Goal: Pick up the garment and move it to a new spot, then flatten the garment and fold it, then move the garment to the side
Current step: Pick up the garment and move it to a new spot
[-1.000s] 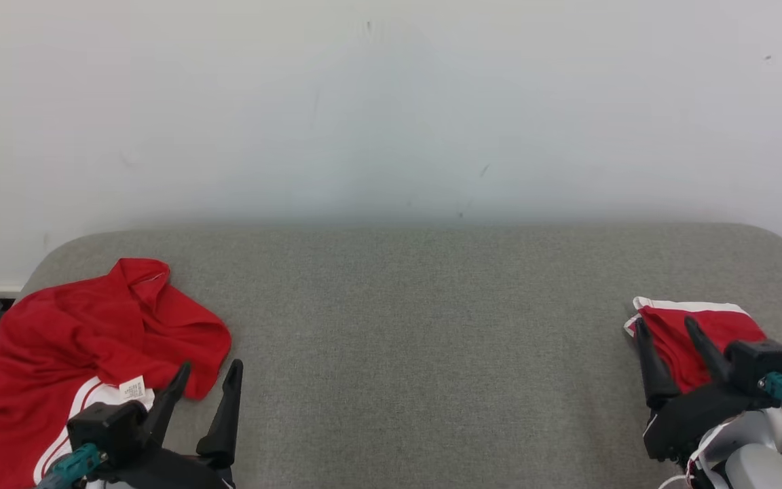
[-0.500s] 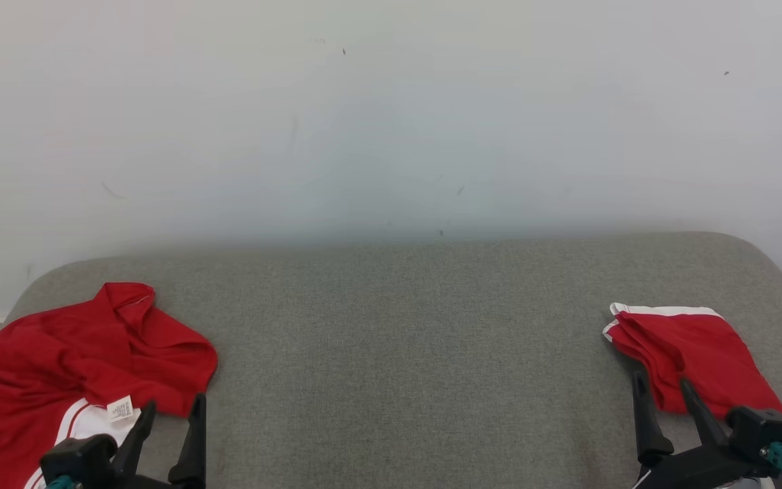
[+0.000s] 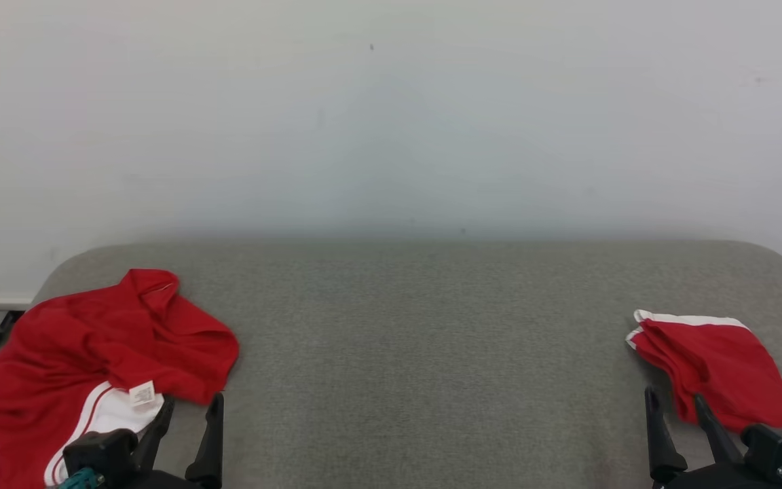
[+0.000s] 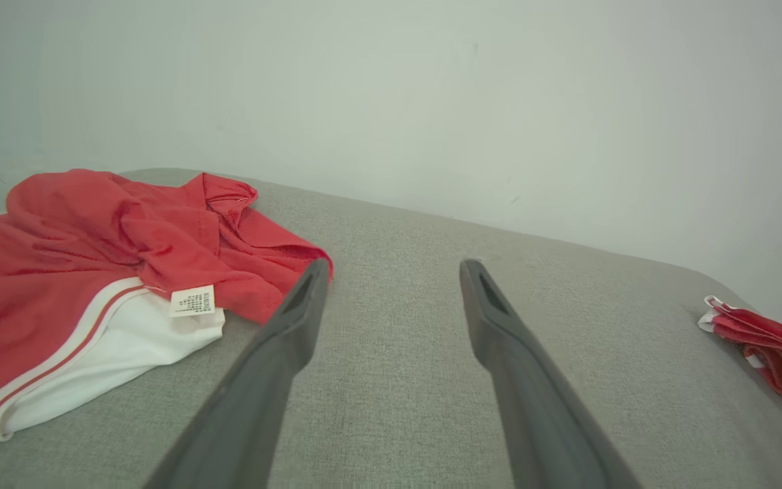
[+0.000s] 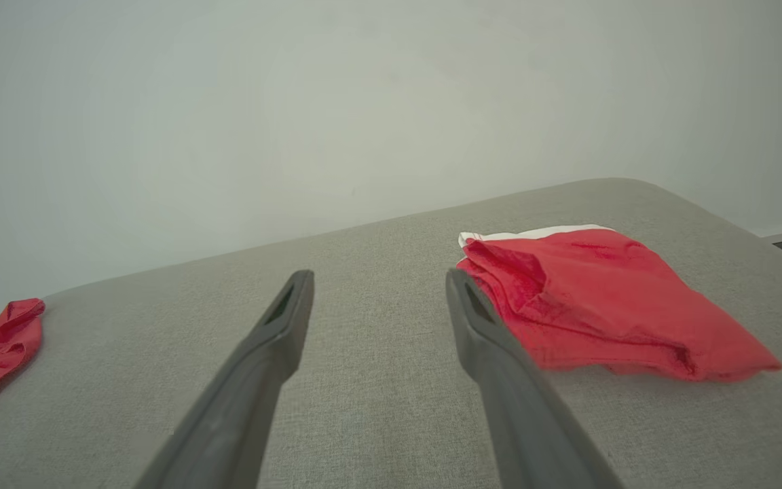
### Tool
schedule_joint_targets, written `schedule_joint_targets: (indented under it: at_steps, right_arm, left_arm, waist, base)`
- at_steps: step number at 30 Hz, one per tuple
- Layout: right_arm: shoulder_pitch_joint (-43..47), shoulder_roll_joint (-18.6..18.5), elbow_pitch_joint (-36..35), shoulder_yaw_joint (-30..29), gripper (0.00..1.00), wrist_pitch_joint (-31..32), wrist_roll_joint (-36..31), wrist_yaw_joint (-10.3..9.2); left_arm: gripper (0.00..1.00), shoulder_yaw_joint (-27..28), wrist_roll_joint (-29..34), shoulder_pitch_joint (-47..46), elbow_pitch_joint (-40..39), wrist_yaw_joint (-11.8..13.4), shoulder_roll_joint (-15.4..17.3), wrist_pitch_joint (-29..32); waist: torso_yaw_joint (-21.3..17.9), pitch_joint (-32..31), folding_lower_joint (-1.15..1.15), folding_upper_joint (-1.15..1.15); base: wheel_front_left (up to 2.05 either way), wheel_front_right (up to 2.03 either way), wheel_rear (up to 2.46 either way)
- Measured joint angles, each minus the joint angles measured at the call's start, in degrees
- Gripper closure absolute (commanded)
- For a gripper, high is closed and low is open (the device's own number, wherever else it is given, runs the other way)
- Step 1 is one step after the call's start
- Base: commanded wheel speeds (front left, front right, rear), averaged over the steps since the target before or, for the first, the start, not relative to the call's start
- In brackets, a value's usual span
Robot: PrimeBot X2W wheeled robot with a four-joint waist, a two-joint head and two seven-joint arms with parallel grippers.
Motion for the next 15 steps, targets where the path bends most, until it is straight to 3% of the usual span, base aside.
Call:
schedule_joint_targets:
  at_steps: [15]
  right_arm:
    - [-2.35,3.55,-0.25,4.70,0.00,2.48,0.41,0.66]
  left_arm:
    - [0.00,4.47,2.45,3.50,-2.41,0.00,2.07,0.58]
  waist:
    - [10.88,0.64,0.00,0.00]
  base:
    - [0.00,0.00,0.00]
